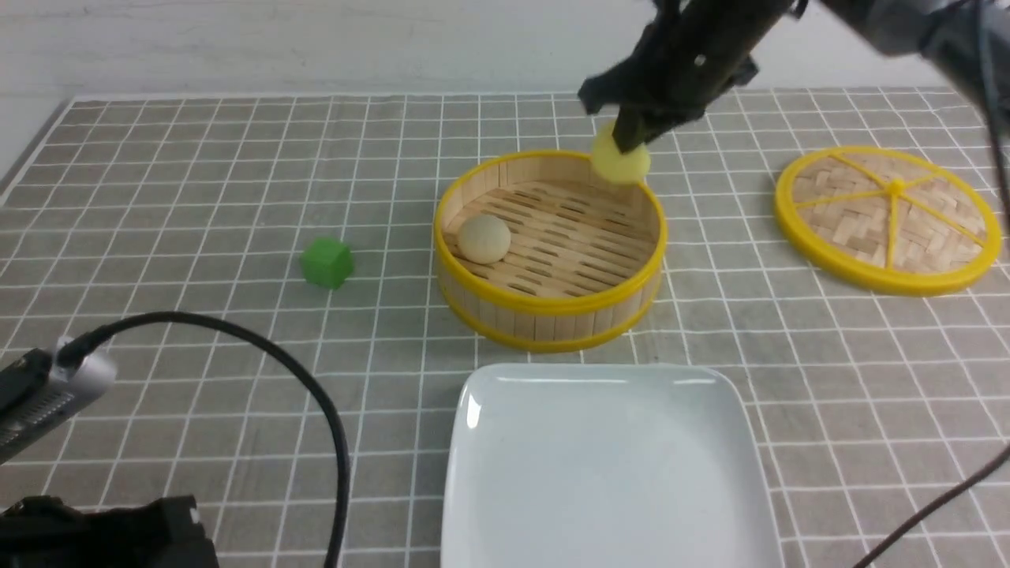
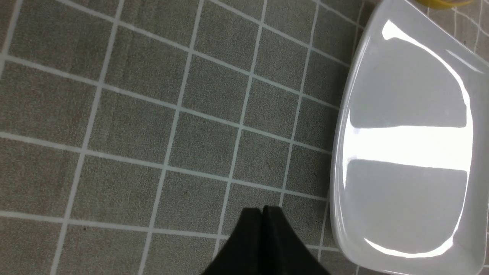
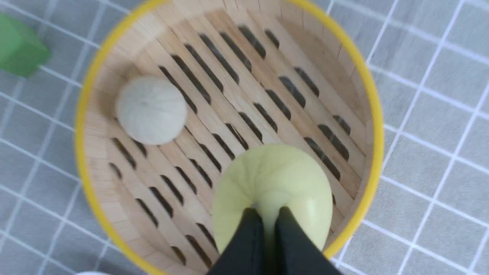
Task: Put the steamed buns into the plate on the grey tablecloth.
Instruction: 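Move the steamed bun from the bamboo steamer onto the white plate with the right gripper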
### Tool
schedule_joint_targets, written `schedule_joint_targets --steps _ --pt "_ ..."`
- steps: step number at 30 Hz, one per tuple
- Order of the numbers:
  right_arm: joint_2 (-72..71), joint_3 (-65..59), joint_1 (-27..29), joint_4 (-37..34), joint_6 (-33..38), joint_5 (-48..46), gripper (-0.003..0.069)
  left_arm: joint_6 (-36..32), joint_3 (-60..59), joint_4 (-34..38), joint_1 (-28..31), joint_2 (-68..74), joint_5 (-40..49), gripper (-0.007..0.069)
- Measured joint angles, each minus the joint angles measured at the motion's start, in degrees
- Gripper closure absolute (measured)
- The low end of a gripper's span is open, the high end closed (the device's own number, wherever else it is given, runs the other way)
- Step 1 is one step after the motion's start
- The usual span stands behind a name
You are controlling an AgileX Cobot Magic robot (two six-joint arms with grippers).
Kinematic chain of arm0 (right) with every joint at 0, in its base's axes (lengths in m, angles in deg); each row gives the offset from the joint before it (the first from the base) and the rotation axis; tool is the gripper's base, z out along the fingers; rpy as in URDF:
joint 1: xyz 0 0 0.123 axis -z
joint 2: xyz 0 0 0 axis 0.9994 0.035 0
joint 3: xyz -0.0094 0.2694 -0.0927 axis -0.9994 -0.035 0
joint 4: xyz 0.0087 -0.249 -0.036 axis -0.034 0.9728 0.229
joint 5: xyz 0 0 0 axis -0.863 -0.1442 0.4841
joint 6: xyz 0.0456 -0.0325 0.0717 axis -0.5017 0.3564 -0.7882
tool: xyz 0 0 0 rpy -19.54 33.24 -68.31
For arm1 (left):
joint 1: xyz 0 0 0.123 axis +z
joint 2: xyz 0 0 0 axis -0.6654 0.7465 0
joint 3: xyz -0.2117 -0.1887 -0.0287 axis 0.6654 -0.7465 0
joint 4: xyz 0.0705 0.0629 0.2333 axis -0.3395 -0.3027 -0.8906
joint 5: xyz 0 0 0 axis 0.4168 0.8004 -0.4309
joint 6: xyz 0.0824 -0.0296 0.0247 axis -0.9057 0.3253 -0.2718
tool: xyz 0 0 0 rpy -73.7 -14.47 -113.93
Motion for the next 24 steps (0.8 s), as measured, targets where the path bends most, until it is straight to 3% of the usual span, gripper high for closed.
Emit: schedule_joint_targets --steps 4,10,12,16,24 --pt "-10.76 -9.65 0.00 -0.83 0.00 0.11 0.0647 -0.01 0.00 -0.12 0.00 0.00 0.21 0.0613" --pt "-25.68 -34.78 0.00 -4.03 0.00 -0.09 0.0645 -0.01 0.00 -0.23 0.00 0.00 -0.42 0.0605" --pt "-30.84 -48.46 0.00 -6.86 0.00 0.15 0.0645 -0.01 0.00 -0.23 0.00 0.00 -1.13 0.0602" --pt "-33.06 -63.35 0.00 -11.61 2.22 6.25 0.0642 -0.23 0.00 -0.24 0.00 0.00 -1.32 0.0595" --pt "-32.62 -73.82 -2.92 -16.92 10.95 16.24 0.0594 -2.84 4.93 -0.49 0.00 4.09 1.02 0.0586"
